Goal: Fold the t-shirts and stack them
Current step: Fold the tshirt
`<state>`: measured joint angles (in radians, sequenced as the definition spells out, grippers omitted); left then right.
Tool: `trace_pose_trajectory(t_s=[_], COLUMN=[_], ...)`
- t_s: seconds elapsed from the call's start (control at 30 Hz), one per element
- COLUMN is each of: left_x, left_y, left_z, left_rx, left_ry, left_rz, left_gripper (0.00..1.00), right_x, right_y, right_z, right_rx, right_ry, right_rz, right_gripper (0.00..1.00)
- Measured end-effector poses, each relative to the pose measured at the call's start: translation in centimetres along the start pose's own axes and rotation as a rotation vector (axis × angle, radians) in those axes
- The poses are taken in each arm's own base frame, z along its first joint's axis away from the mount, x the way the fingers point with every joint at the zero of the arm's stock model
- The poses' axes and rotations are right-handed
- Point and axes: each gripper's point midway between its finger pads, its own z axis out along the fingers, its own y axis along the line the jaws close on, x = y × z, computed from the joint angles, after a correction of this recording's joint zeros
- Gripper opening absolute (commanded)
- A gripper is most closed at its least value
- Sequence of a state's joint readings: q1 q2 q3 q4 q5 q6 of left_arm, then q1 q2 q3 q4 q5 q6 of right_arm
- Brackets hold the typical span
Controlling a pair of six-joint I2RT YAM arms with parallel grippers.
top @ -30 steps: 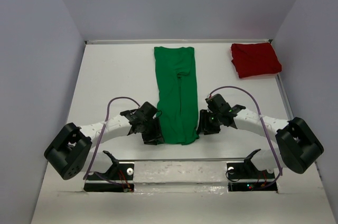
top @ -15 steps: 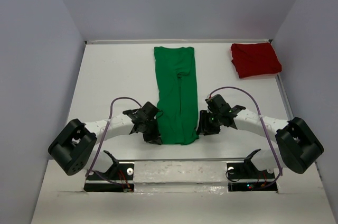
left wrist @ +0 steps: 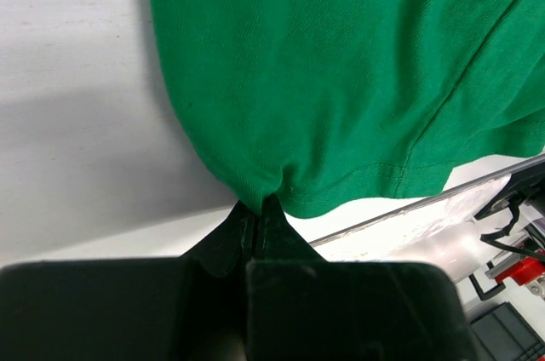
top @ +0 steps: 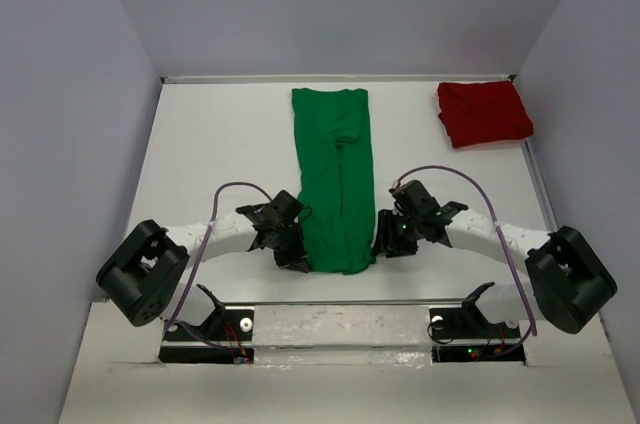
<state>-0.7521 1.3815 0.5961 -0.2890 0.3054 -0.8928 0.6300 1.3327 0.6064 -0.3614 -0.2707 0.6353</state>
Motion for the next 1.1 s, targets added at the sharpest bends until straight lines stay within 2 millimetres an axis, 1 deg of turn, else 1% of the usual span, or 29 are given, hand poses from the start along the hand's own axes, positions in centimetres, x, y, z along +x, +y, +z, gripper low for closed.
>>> trace_pose_trajectory(t_s=[0.2,0.33,0.9,1.1], left_x=[-0.1,-0.1,-0.2,-0.2], left_y=[-0.3,-0.5,-0.7,-0.8], left_z=[0.2,0.3,0.4,0.4], left_rx=[0.008,0.012,0.019,0.022], left_ry=[0.009,0.013,0.017,0.018], left_rz=[0.007,0.013,0.022,0.023], left_gripper=[0.00,0.00,0.00,0.00], right_x=[-0.4,-0.6,0.3,0.8], right_y=[0.6,0.8,0.7,0.6], right_z=[-1.3,-1.5,-1.0,-0.5], right_rx=[-0.023,-0.027,-0.028,-0.020], right_ry=[-0.038,-0.044,0.003,0.032], right_rz=[-0.015,-0.020,-0.016,-0.020], right_gripper=[0.53,0.53,0.53,0.50])
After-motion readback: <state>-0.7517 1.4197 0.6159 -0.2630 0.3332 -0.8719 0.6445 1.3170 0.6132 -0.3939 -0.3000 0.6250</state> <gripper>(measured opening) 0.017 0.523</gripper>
